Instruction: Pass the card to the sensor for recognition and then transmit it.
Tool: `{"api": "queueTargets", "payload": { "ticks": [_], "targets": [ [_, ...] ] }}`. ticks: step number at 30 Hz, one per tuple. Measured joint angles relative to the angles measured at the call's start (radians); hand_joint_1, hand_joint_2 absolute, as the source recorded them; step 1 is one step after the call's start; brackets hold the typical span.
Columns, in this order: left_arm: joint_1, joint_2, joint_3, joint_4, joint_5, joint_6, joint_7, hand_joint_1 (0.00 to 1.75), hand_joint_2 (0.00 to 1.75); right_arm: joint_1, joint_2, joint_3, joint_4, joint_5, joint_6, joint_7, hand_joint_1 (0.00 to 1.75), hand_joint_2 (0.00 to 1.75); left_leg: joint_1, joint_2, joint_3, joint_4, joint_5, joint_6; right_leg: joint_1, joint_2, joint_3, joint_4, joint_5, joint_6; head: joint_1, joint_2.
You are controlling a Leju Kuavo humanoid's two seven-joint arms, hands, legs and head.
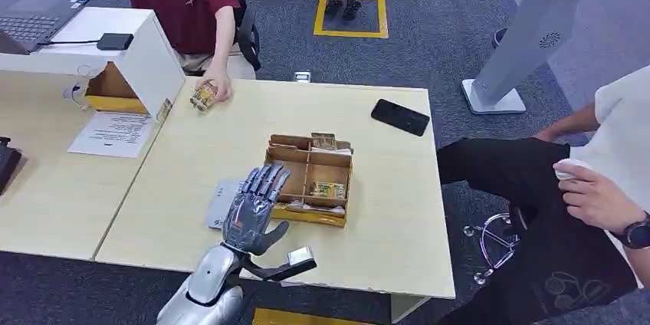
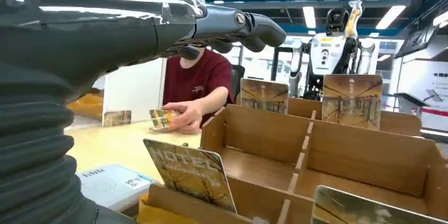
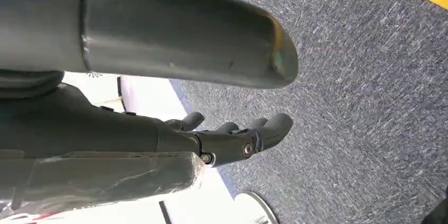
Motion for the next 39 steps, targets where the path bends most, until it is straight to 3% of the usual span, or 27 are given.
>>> {"api": "queueTargets", "payload": {
  "ticks": [34, 35, 36, 37, 39],
  "targets": [
    [-0.023, -0.01, 0.031, 0.049, 0.002, 0.01, -0.003, 0.0, 1.75, 0.0, 0.0, 0.0, 0.0, 0.011, -0.003, -0.003, 0.0, 0.0, 0.0, 0.0, 0.0, 0.0, 0.0, 0.0, 0.0, 0.0, 0.0, 0.0, 0.0, 0.0, 0.0, 0.0],
    [-0.023, -0.01, 0.031, 0.05, 0.003, 0.012, -0.003, 1.47, 1.75, 0.0, 0.0, 0.0, 0.0, 0.011, -0.003, -0.003, 0.0, 0.0, 0.0, 0.0, 0.0, 0.0, 0.0, 0.0, 0.0, 0.0, 0.0, 0.0, 0.0, 0.0, 0.0, 0.0],
    [-0.023, -0.011, 0.031, 0.051, 0.008, 0.012, -0.009, 1.66, 1.75, 0.0, 0.0, 0.0, 0.0, 0.012, -0.003, -0.003, 0.0, 0.0, 0.0, 0.0, 0.0, 0.0, 0.0, 0.0, 0.0, 0.0, 0.0, 0.0, 0.0, 0.0, 0.0, 0.0],
    [-0.023, -0.012, 0.032, 0.053, 0.016, 0.012, -0.015, 1.75, 1.75, 0.0, 0.0, 0.0, 0.0, 0.013, -0.003, -0.003, 0.0, 0.0, 0.0, 0.0, 0.0, 0.0, 0.0, 0.0, 0.0, 0.0, 0.0, 0.0, 0.0, 0.0, 0.0, 0.0],
    [-0.023, -0.016, 0.034, 0.057, 0.029, 0.01, -0.024, 1.75, 1.75, 0.0, 0.0, 0.0, 0.0, 0.013, -0.003, -0.003, 0.0, 0.0, 0.0, 0.0, 0.0, 0.0, 0.0, 0.0, 0.0, 0.0, 0.0, 0.0, 0.0, 0.0, 0.0, 0.0]
  ]
}}
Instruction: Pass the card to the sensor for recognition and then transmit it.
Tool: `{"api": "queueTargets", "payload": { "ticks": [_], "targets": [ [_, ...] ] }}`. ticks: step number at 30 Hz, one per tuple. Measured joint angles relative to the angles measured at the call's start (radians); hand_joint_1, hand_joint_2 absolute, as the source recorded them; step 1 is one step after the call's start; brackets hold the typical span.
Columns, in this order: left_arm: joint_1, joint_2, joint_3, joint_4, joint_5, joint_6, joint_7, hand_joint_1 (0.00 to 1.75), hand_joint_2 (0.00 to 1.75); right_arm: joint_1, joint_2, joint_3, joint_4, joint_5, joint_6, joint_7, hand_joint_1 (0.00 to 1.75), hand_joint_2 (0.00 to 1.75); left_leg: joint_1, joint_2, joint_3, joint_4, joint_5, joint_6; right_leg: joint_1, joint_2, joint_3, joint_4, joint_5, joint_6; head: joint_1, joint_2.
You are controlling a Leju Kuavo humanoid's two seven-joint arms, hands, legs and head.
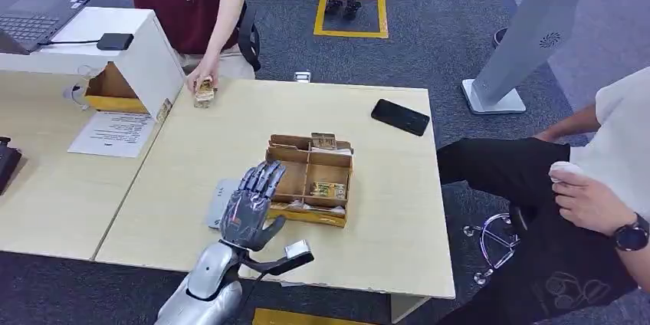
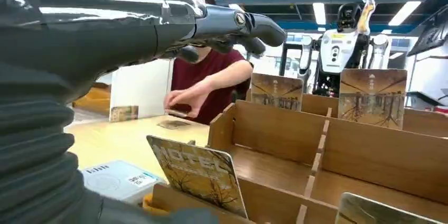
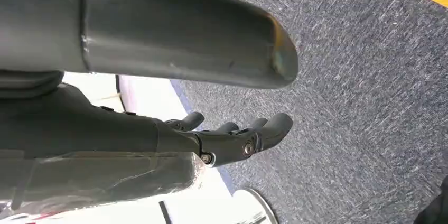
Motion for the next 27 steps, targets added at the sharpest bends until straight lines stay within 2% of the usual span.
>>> {"api": "queueTargets", "payload": {
  "ticks": [4, 6, 7, 8, 9, 10, 11, 12, 13, 17, 27],
  "targets": [
    [-0.001, -0.002, 0.006, 0.006, 0.033, -0.003, -0.017, 1.75, 1.75, 0.0, 0.0, 0.0, 0.0, 0.0, 0.0, -0.002, 0.0, 0.0, 0.0, 0.0, 0.0, 0.0, 0.0, 0.0, 0.0, 0.0, 0.0, 0.0, 0.0, 0.0, 0.0, 0.0],
    [-0.001, -0.002, 0.008, 0.009, 0.038, -0.003, -0.019, 1.62, 1.75, 0.0, 0.0, 0.0, 0.0, 0.0, 0.0, -0.005, 0.0, 0.0, 0.0, 0.0, 0.0, 0.0, 0.0, 0.0, 0.0, 0.0, 0.0, 0.0, 0.0, 0.0, 0.0, 0.0],
    [-0.001, -0.002, 0.008, 0.01, 0.04, -0.003, -0.021, 1.71, 1.75, 0.0, 0.0, 0.0, 0.0, 0.0, 0.0, -0.006, 0.0, 0.0, 0.0, 0.0, 0.0, 0.0, 0.0, 0.0, 0.0, 0.0, 0.0, 0.0, 0.0, 0.0, 0.0, 0.0],
    [-0.001, -0.002, 0.009, 0.011, 0.045, -0.003, -0.025, 1.62, 1.75, 0.0, 0.0, 0.0, 0.0, 0.0, 0.0, -0.006, 0.0, 0.0, 0.0, 0.0, 0.0, 0.0, 0.0, 0.0, 0.0, 0.0, 0.0, 0.0, 0.0, 0.0, 0.0, 0.0],
    [-0.001, -0.002, 0.01, 0.011, 0.053, -0.004, -0.029, 1.75, 1.75, 0.0, 0.0, 0.0, 0.0, 0.0, 0.0, -0.006, 0.0, 0.0, 0.0, 0.0, 0.0, 0.0, 0.0, 0.0, 0.0, 0.0, 0.0, 0.0, 0.0, 0.0, 0.0, 0.0],
    [-0.001, -0.002, 0.012, 0.011, 0.061, -0.006, -0.031, 1.75, 1.75, 0.0, 0.0, 0.0, 0.0, 0.0, 0.0, -0.006, 0.0, 0.0, 0.0, 0.0, 0.0, 0.0, 0.0, 0.0, 0.0, 0.0, 0.0, 0.0, 0.0, 0.0, 0.0, 0.0],
    [-0.001, -0.002, 0.013, 0.011, 0.066, -0.009, -0.034, 1.62, 1.75, 0.0, 0.0, 0.0, 0.0, 0.0, 0.0, -0.006, 0.0, 0.0, 0.0, 0.0, 0.0, 0.0, 0.0, 0.0, 0.0, 0.0, 0.0, 0.0, 0.0, 0.0, 0.0, 0.0],
    [-0.001, -0.002, 0.014, 0.011, 0.072, -0.013, -0.038, 1.64, 1.75, 0.0, 0.0, 0.0, 0.0, 0.0, -0.001, -0.008, 0.0, 0.0, 0.0, 0.0, 0.0, 0.0, 0.0, 0.0, 0.0, 0.0, 0.0, 0.0, 0.0, 0.0, 0.0, 0.0],
    [-0.001, -0.002, 0.016, 0.011, 0.076, -0.023, -0.041, 1.59, 1.75, 0.0, 0.0, 0.0, 0.0, 0.0, -0.002, -0.008, 0.0, 0.0, 0.0, 0.0, 0.0, 0.0, 0.0, 0.0, 0.0, 0.0, 0.0, 0.0, 0.0, 0.0, 0.0, 0.0],
    [-0.001, -0.002, 0.025, 0.011, 0.086, -0.034, -0.051, 1.75, 1.75, 0.0, 0.0, 0.0, 0.0, 0.0, -0.003, -0.012, 0.0, 0.0, 0.0, 0.0, 0.0, 0.0, 0.0, 0.0, 0.0, 0.0, 0.0, 0.0, 0.0, 0.0, 0.0, 0.0],
    [-0.001, -0.002, 0.031, 0.011, 0.099, -0.045, -0.062, 1.75, 1.75, 0.0, 0.0, 0.0, 0.0, 0.001, -0.01, -0.024, 0.0, 0.0, 0.0, 0.0, 0.0, 0.0, 0.0, 0.0, 0.0, 0.0, 0.0, 0.0, 0.0, 0.0, 0.0, 0.0]
  ]
}}
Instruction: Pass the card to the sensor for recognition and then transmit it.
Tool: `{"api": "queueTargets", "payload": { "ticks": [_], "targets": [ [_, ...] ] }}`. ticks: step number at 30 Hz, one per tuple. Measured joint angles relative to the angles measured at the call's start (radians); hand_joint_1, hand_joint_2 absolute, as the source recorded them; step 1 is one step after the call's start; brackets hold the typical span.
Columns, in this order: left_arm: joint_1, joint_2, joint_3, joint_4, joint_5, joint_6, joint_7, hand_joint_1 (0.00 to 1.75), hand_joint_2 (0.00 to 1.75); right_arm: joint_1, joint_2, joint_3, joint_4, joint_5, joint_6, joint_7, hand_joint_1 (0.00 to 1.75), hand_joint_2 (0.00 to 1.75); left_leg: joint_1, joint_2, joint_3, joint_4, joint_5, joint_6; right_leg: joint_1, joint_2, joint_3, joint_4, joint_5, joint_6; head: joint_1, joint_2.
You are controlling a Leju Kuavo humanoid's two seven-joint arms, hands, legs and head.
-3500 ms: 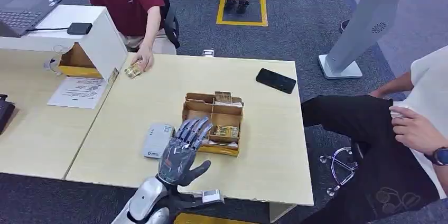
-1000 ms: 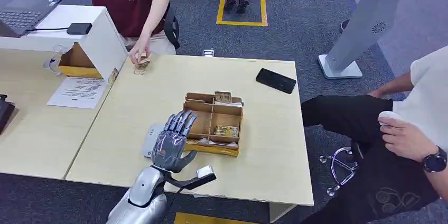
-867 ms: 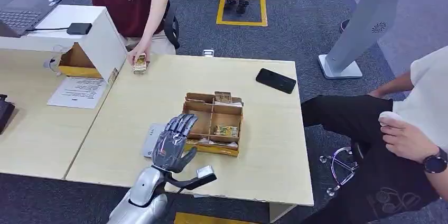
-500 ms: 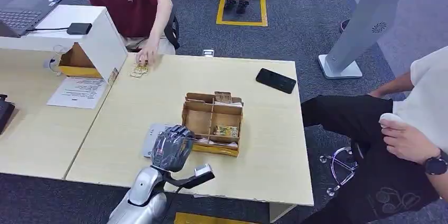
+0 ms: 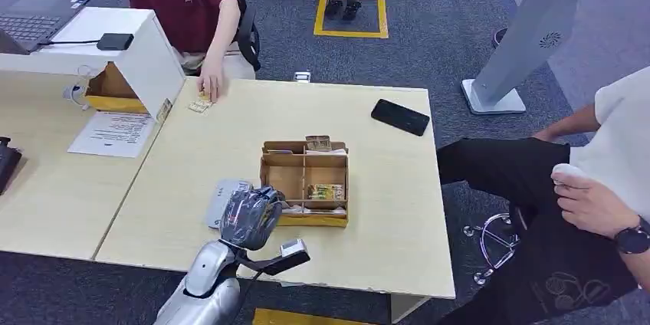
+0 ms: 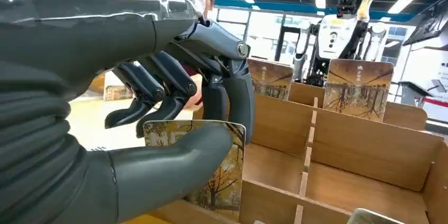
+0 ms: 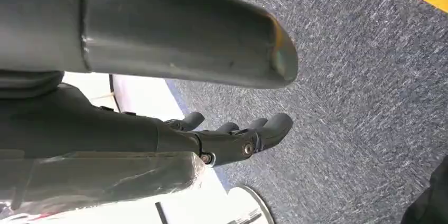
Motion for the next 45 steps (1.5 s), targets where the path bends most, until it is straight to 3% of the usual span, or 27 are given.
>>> {"api": "queueTargets", "payload": {
  "ticks": [22, 34, 45],
  "targets": [
    [-0.006, 0.0, 0.026, -0.005, 0.088, -0.013, -0.046, 1.75, 1.75, 0.0, 0.0, 0.0, 0.0, 0.002, -0.002, 0.003, 0.0, 0.0, 0.0, 0.0, 0.0, 0.0, 0.0, 0.0, 0.0, 0.0, 0.0, 0.0, 0.0, 0.0, 0.0, 0.0],
    [-0.016, 0.024, 0.079, -0.157, 0.157, -0.037, -0.063, 1.75, 1.75, 0.0, 0.001, 0.0, 0.0, -0.002, -0.002, 0.0, 0.0, 0.0, 0.0, 0.0, 0.0, 0.0, 0.0, 0.0, 0.0, 0.0, 0.0, 0.0, 0.0, 0.0, 0.0, 0.0],
    [-0.019, 0.037, 0.096, -0.197, 0.158, -0.043, -0.066, 1.75, 1.75, 0.0, 0.002, 0.0, 0.0, -0.005, -0.002, -0.002, 0.0, 0.0, 0.0, 0.0, 0.0, 0.0, 0.0, 0.0, 0.0, 0.0, 0.0, 0.0, 0.0, 0.0, 0.0, 0.0]
  ]
}}
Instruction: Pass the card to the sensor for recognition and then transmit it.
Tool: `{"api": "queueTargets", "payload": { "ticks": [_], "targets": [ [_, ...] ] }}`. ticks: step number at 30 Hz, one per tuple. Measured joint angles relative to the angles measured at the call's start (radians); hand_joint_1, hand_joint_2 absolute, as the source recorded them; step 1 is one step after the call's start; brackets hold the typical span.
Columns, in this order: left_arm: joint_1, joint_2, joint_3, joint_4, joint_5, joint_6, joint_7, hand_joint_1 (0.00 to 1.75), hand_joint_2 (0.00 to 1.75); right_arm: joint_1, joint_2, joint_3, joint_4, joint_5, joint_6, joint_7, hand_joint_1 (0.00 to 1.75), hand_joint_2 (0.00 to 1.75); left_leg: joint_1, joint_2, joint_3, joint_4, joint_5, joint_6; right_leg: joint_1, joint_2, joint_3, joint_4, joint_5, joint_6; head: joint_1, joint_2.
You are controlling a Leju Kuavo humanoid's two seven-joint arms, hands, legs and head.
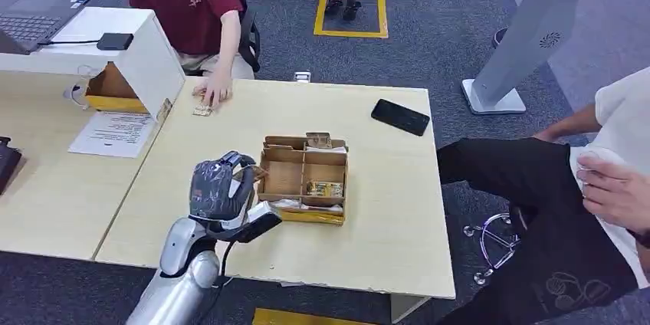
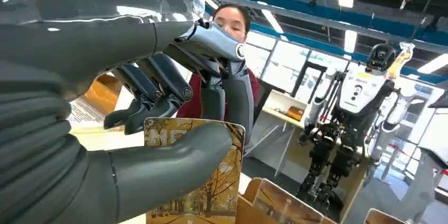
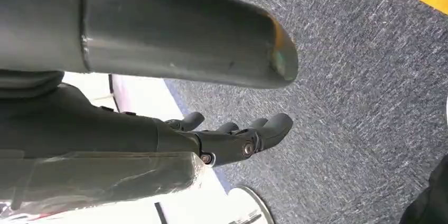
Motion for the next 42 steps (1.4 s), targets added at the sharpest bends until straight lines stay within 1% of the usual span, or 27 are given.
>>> {"api": "queueTargets", "payload": {
  "ticks": [11, 14, 17, 20, 23, 28, 36, 42],
  "targets": [
    [-0.042, 0.006, 0.023, -0.008, -0.002, 0.0, 0.008, 1.75, 1.75, 0.0, 0.0, 0.0, 0.0, 0.006, 0.0, -0.002, 0.0, 0.0, 0.0, 0.0, 0.0, 0.0, 0.0, 0.0, 0.0, 0.0, 0.0, 0.0, 0.0, 0.0, 0.0, 0.0],
    [-0.061, 0.006, 0.028, -0.006, -0.018, 0.013, 0.032, 1.75, 1.75, -0.001, 0.0, 0.0, 0.0, 0.024, 0.0, -0.002, 0.0, 0.0, 0.0, 0.0, 0.0, 0.0, 0.0, 0.0, 0.0, 0.0, 0.0, 0.0, 0.0, 0.0, 0.0, 0.0],
    [-0.133, 0.006, 0.06, 0.037, 0.002, 0.021, 0.06, 1.75, 1.75, -0.003, 0.0, 0.0, 0.0, 0.05, 0.0, -0.004, 0.0, 0.0, 0.0, 0.0, 0.0, 0.0, 0.001, 0.001, 0.0, -0.001, 0.0, 0.0, 0.001, 0.0, 0.0, 0.0],
    [-0.211, 0.013, 0.105, 0.106, 0.021, 0.042, 0.061, 1.75, 1.75, -0.005, 0.0, 0.0, 0.0, 0.062, 0.003, -0.002, 0.0, 0.0, 0.0, 0.0, 0.0, 0.0, 0.002, 0.001, 0.0, 0.0, 0.0, 0.0, 0.002, 0.0, 0.0, 0.0],
    [-0.254, 0.019, 0.143, 0.162, 0.036, 0.057, 0.056, 1.75, 1.75, -0.006, 0.0, 0.0, 0.0, 0.067, 0.016, 0.008, 0.0, 0.0, 0.0, 0.0, 0.0, 0.0, 0.002, 0.001, 0.0, 0.0, 0.0, 0.0, 0.002, 0.0, 0.0, 0.0],
    [-0.27, 0.024, 0.177, 0.205, 0.038, 0.065, 0.05, 1.75, 1.75, -0.007, 0.0, 0.0, 0.0, 0.075, 0.018, 0.015, 0.0, 0.0, 0.0, 0.0, -0.001, 0.0, 0.002, 0.001, 0.0, 0.0, 0.0, 0.0, 0.002, 0.0, 0.0, 0.0],
    [-0.285, 0.037, 0.218, 0.258, 0.032, 0.085, 0.054, 1.75, 1.75, -0.007, 0.0, 0.0, 0.0, 0.076, 0.018, 0.004, 0.0, 0.0, 0.0, 0.0, -0.001, 0.0, 0.002, 0.001, 0.0, 0.0, 0.0, 0.0, 0.002, 0.0, 0.0, 0.0],
    [-0.286, 0.04, 0.235, 0.283, 0.032, 0.09, 0.057, 1.75, 1.75, -0.007, 0.0, 0.0, 0.0, 0.078, 0.02, 0.006, 0.0, 0.0, 0.0, -0.001, -0.001, 0.0, 0.002, 0.001, 0.0, -0.001, 0.0, 0.0, 0.002, 0.0, 0.0, 0.0]
  ]
}}
